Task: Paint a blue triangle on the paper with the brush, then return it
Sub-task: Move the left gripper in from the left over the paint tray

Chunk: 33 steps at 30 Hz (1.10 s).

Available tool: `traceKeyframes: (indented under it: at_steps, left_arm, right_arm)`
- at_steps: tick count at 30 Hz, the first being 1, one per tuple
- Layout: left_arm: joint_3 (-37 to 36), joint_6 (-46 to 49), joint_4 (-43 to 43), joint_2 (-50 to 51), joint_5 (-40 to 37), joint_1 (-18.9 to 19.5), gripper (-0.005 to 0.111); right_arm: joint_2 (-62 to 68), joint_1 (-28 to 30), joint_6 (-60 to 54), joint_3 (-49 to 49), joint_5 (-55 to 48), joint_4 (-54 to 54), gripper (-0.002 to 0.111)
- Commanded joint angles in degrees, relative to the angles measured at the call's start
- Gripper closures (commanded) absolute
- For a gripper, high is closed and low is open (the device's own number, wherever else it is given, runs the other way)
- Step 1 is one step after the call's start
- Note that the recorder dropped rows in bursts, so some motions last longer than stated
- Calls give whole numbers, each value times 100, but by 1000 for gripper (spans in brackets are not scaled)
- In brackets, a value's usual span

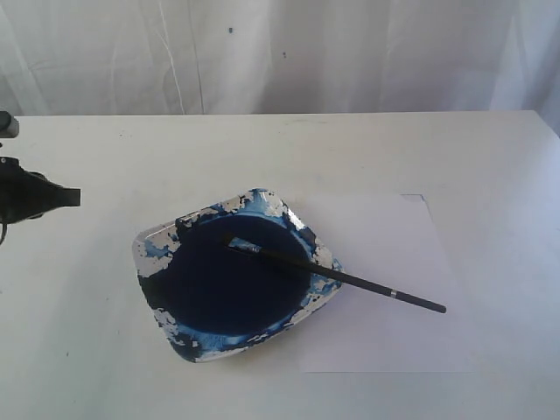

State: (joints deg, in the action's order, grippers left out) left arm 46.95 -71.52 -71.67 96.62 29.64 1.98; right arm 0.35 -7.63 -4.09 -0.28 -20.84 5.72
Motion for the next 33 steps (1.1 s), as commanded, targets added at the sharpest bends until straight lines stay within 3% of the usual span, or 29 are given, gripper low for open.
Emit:
traceKeyframes:
  at_steps: [1,23,27,33]
  left_arm:
    - [297,-47,-61,488,265,-38,107]
    - [845,-336,-524,815,4032,-134,107]
    - [845,-516,-443,732,4032,-538,107]
    - [1096,-435,-656,732,4032,-1598,107]
  right_arm:
    - [-35,36,-16,28,65,9,108]
    - [-35,36,-16,28,64,9,108]
    - [-35,36,-16,28,64,9,108]
    - [-35,36,-16,28,64,9,108]
